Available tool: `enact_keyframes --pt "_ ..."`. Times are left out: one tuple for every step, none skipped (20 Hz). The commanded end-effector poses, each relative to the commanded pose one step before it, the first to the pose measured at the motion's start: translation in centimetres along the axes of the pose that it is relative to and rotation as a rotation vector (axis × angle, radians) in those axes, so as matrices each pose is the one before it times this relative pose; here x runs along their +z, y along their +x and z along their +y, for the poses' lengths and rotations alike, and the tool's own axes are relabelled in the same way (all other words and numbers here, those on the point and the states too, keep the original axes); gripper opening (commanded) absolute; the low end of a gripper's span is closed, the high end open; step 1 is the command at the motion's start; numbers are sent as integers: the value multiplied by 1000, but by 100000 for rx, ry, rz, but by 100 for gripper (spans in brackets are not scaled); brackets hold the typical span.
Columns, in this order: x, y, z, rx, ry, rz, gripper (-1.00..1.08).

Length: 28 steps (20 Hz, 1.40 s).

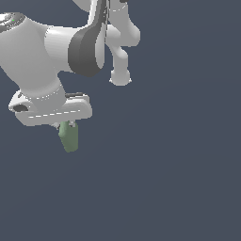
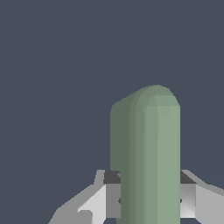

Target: Pick up the object and move it to a goal position.

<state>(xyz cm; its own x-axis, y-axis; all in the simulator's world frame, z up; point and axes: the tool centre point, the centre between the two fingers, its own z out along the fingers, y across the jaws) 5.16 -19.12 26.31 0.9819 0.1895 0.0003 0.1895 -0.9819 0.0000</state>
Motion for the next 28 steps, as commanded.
enact_keyframes --pt "-1150 570 866 -38 6 -8 -100" --pt "-412 214 323 0 0 0 -100" --pt "-399 209 313 0 0 0 -100" --pt "-386 203 304 0 0 0 -100" --pt "-374 198 294 0 0 0 -100" --pt "-362 192 285 0 0 0 -100" --pt "-350 187 276 0 0 0 -100" --pt "-338 182 267 0 0 0 -100" --pt "-326 176 258 0 0 0 -100" --pt "-314 171 249 0 0 0 -100" --pt "-302 166 240 0 0 0 -100" --pt "-291 160 231 0 0 0 -100" --pt "-280 155 222 0 0 0 -100" --pt "-268 150 213 0 0 0 -100" --pt "-257 145 205 0 0 0 -100" --pt "-246 140 196 0 0 0 -100" --pt "-235 135 187 0 0 0 -100" --pt "-223 129 179 0 0 0 -100" --pt "-210 123 169 0 0 0 -100" --pt "-190 113 153 0 0 0 -100" --pt "-171 102 138 0 0 0 -100" --pt "-153 93 123 0 0 0 -100" --pt "-137 84 110 0 0 0 -100" --pt "-122 76 98 0 0 0 -100" --pt "-108 68 87 0 0 0 -100" --pt "-95 61 77 0 0 0 -100" --pt "-83 54 68 0 0 0 -100" --pt "-73 48 59 0 0 0 -100"
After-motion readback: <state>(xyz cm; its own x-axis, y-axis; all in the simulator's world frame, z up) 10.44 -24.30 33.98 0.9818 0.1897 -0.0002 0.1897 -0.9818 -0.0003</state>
